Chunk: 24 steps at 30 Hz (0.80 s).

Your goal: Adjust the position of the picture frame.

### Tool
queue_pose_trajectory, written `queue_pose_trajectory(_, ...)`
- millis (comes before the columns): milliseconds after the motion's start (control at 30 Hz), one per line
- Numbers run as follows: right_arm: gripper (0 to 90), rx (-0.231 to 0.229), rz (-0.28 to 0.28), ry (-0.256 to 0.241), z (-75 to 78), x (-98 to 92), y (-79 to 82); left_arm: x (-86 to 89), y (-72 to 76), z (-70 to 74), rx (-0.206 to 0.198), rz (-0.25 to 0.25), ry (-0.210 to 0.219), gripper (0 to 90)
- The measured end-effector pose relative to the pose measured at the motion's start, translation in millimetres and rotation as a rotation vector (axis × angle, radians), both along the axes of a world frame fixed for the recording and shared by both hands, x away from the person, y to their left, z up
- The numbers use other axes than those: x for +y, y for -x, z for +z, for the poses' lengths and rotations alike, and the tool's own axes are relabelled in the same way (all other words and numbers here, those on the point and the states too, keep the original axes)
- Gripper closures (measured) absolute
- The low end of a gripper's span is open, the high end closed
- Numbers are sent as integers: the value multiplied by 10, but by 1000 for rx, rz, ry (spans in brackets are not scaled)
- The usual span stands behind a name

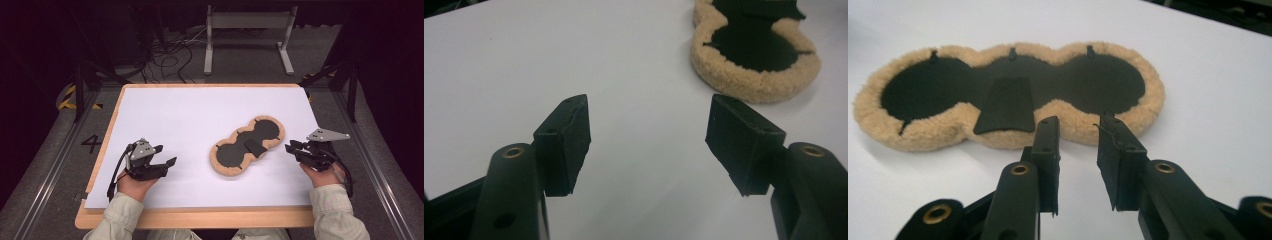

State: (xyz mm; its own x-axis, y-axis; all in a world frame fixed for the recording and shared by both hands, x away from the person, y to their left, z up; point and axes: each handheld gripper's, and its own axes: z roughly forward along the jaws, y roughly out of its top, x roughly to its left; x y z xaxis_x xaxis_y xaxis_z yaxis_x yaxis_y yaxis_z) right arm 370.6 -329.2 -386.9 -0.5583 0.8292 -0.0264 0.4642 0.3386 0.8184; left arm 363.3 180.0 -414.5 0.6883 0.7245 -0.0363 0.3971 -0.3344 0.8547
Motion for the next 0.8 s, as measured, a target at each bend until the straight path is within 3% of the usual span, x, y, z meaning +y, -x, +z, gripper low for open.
queue_pose_trajectory(167,668,-26,25,-16,5,8,25,39,-6,-2,-7,12,24,340)
queue_pose_trajectory(467,658,-21,27,-12,-13,5,22,46,-30,9,-8,28,29,331)
queue_pose_trajectory(633,659,0,50,-15,41,48,-56,93,-36,18,-6,50,43,331)
queue_pose_trajectory(733,661,19,72,45,132,98,-145,115,-37,14,-3,57,47,331)
queue_pose_trajectory(800,663,24,74,41,163,99,-168,115,-28,10,-3,61,48,331)
